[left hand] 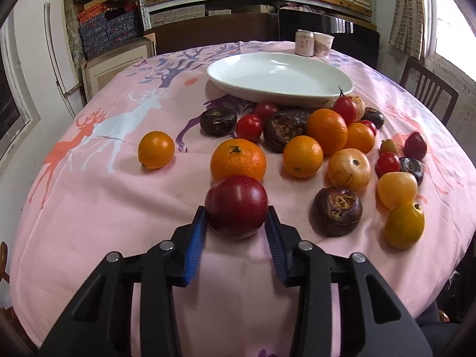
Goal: Organize fruits
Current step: 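Grasp the red apple with the left tool while the right tool grasps an orange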
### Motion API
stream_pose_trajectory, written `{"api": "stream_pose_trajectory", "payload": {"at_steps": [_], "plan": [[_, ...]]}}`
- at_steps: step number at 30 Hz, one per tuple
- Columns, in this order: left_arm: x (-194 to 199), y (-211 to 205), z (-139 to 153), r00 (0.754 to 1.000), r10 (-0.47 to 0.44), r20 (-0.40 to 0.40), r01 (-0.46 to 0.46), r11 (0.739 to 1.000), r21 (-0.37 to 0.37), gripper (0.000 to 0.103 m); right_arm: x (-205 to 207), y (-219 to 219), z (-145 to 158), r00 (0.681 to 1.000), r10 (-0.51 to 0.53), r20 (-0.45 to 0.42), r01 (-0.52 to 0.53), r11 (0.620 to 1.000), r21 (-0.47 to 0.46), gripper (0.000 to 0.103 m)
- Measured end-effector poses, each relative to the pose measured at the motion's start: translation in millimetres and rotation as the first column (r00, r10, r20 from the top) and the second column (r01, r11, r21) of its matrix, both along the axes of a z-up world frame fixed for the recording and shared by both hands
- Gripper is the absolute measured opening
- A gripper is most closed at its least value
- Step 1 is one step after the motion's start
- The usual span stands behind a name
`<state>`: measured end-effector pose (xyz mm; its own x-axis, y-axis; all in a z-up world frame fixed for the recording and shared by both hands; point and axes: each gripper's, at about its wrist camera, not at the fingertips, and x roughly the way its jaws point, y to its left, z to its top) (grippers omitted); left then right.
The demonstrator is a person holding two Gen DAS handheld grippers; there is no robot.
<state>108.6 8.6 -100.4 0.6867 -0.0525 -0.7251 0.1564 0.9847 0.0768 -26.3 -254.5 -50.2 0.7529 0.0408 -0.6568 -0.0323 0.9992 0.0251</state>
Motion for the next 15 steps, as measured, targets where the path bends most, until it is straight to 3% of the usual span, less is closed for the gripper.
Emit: {"api": "stream_pose_trajectory", "payload": {"at_steps": [9,13,15], "plan": [[-26.0,5.9,16.2,0.999,-0.002,0.047,0.004,0.999,-0.047,0.039,32.3,48.4,-16.8,0.96,0.28,-0.024,-0.278,0.959,0.058,0.082],[-34.1,11.1,22.9,0.998,-0.004,0.06,0.007,0.998,-0.058,0.039,56.9,66.0,-26.5,0.946,0.317,-0.067,-0.31,0.946,0.096,0.052],[-36.7,13.8,23.1,0.998,-0.005,0.057,0.009,0.998,-0.062,0.039,68.0,68.0,-34.5,0.941,0.318,-0.112,-0.301,0.942,0.148,0.047]]}}
